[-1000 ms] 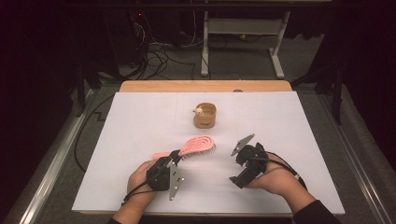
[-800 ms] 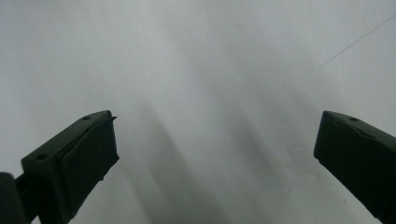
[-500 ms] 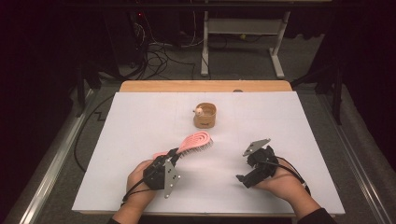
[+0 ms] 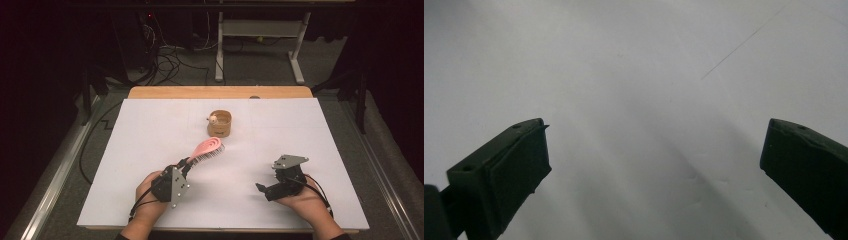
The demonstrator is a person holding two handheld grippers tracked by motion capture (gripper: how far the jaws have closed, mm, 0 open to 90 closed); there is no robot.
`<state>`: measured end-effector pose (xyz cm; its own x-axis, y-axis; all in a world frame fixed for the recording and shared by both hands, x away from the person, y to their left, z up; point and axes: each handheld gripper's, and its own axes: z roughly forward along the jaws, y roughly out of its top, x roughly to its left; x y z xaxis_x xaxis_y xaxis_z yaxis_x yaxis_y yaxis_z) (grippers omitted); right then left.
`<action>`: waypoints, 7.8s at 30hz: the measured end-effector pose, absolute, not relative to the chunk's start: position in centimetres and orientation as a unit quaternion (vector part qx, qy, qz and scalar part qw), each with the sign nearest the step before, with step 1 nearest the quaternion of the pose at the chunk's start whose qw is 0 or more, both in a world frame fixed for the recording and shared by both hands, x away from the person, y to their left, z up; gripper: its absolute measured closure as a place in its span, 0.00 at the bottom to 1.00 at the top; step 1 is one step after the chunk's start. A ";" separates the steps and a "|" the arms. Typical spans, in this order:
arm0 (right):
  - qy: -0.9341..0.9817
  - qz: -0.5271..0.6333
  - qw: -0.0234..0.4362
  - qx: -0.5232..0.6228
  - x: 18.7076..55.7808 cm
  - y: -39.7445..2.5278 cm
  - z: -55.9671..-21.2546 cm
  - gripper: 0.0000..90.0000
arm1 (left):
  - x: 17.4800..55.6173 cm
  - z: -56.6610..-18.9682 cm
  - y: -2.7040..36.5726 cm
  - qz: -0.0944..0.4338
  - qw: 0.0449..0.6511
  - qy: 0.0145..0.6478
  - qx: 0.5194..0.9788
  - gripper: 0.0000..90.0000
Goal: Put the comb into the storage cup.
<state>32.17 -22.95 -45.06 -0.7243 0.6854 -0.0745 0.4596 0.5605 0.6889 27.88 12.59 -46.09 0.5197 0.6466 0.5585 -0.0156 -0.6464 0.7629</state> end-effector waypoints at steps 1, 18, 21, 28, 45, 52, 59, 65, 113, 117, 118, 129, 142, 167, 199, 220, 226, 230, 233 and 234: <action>0.863 0.340 0.171 0.333 32.1 -23.0 -45.1 0.00 | 27.9 -46.0 12.7 0.443 0.376 0.203 0.788 0.88; 0.808 0.423 0.205 0.355 30.8 -24.0 -46.3 0.00 | 28.4 -45.7 14.1 0.382 0.446 0.243 0.772 0.88; 0.797 0.438 0.209 0.359 30.5 -24.2 -46.4 0.00 | 28.4 -45.6 14.3 0.373 0.456 0.249 0.769 0.88; 0.785 0.459 0.215 0.356 30.0 -24.1 -46.5 0.00 | 28.5 -45.4 14.8 0.346 0.484 0.264 0.759 0.88; 0.778 0.474 0.226 0.345 29.2 -23.9 -46.8 0.00 | 28.4 -45.2 15.1 0.300 0.538 0.283 0.735 0.88; 0.770 0.486 0.223 0.348 29.0 -24.0 -46.7 0.00 | 28.2 -45.1 14.7 0.295 0.546 0.281 0.732 0.88; 0.764 0.500 0.221 0.343 28.8 -23.5 -46.4 0.00 | 28.1 -45.3 14.2 0.288 0.551 0.281 0.731 0.88; 0.755 0.515 0.214 0.344 28.9 -22.6 -45.8 0.00 | 28.0 -45.2 13.8 0.289 0.550 0.277 0.733 0.88; 0.746 0.580 0.185 0.271 30.0 -11.5 -39.8 0.00 | 27.1 -45.5 11.0 0.285 0.549 0.254 0.744 0.88; 0.742 0.585 0.183 0.273 30.2 -11.1 -39.6 0.00 | 27.0 -45.6 10.6 0.284 0.549 0.251 0.745 0.88; 0.740 0.586 0.181 0.275 30.3 -11.0 -39.5 0.00 | 26.9 -45.6 10.6 0.282 0.547 0.248 0.748 0.88; 0.734 0.594 0.177 0.278 30.9 -10.1 -38.8 0.00 | 26.8 -45.6 10.3 0.287 0.548 0.246 0.746 0.88; 0.728 0.599 0.160 0.293 31.4 -9.7 -38.6 0.08 | 26.6 -45.6 10.2 0.292 0.545 0.244 0.747 0.88; 0.721 0.602 0.129 0.318 31.4 -9.9 -38.5 0.22 | 26.7 -45.8 10.1 0.289 0.545 0.242 0.749 0.87; 0.718 0.598 0.147 0.326 31.6 -11.1 -37.4 0.22 | 27.7 -45.5 11.0 0.217 0.565 0.254 0.754 0.37; 0.715 0.586 0.182 0.336 31.4 -14.3 -37.1 0.22 | 29.5 -46.1 15.3 0.210 0.548 0.325 0.742 0.15; 0.715 0.580 0.191 0.341 31.5 -15.3 -37.1 0.22 | 29.7 -46.2 16.4 0.197 0.542 0.339 0.743 0.09; 0.715 0.574 0.198 0.347 31.6 -16.1 -37.3 0.22 | 29.4 -46.3 17.2 0.197 0.534 0.339 0.749 0.06; 0.713 0.572 0.203 0.352 31.6 -16.9 -37.4 0.22 | 29.1 -46.4 17.9 0.205 0.532 0.337 0.749 0.05; 0.712 0.571 0.205 0.353 31.6 -17.1 -37.4 0.22 | 29.0 -46.4 18.3 0.204 0.536 0.339 0.746 0.04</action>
<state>31.60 -17.10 -37.37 -0.6665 0.7372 0.1105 0.2684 0.0990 0.9582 29.04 18.34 -46.35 0.6865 0.7247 -0.0593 0.2877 -0.1959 0.9375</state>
